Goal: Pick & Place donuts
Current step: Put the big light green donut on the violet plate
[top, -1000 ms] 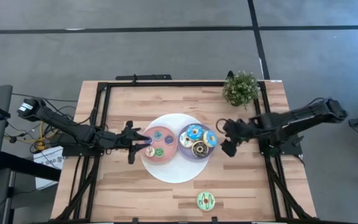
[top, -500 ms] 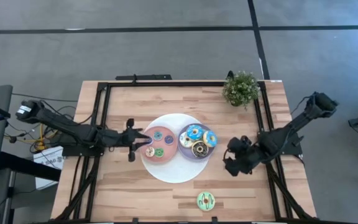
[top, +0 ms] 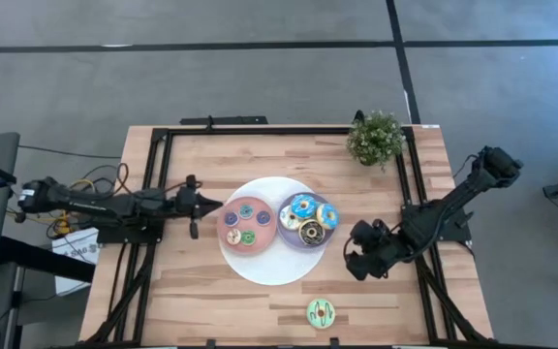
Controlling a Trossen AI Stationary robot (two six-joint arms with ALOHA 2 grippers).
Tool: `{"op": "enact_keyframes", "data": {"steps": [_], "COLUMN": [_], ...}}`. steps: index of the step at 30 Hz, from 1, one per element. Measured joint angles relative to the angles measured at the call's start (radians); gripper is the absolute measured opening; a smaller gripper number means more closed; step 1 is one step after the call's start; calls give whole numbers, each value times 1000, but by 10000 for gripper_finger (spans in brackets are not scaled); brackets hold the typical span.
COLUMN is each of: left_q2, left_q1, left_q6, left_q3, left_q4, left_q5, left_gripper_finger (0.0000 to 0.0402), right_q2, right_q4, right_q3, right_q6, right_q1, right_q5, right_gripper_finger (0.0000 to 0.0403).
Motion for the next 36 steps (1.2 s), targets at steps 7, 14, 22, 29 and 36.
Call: {"op": "enact_keyframes", "data": {"steps": [7,14,22,29,36], "left_q2": [-245,-429,-475,-472,-472], "left_q1": [0,0,0,0,0], "left_q6": [40,121,179,115,110], "left_q3": [-26,-26,-27,-27,-27], "left_q4": [-200,-281,-278,-279,-279], "left_q5": [19,58,35,32,30], "left_gripper_finger": [0,0,0,0,0], "right_q2": [0,-1,145,358,473], "right_q4": [16,10,-91,-172,-164], "right_q3": [8,93,251,443,568], "right_q6": [37,20,20,-52,-57], "right_q1": [-1,-1,-1,0,-2], "right_q5": [-16,-18,-102,-206,-239], "right_gripper_finger": [255,255,244,235,235]}}
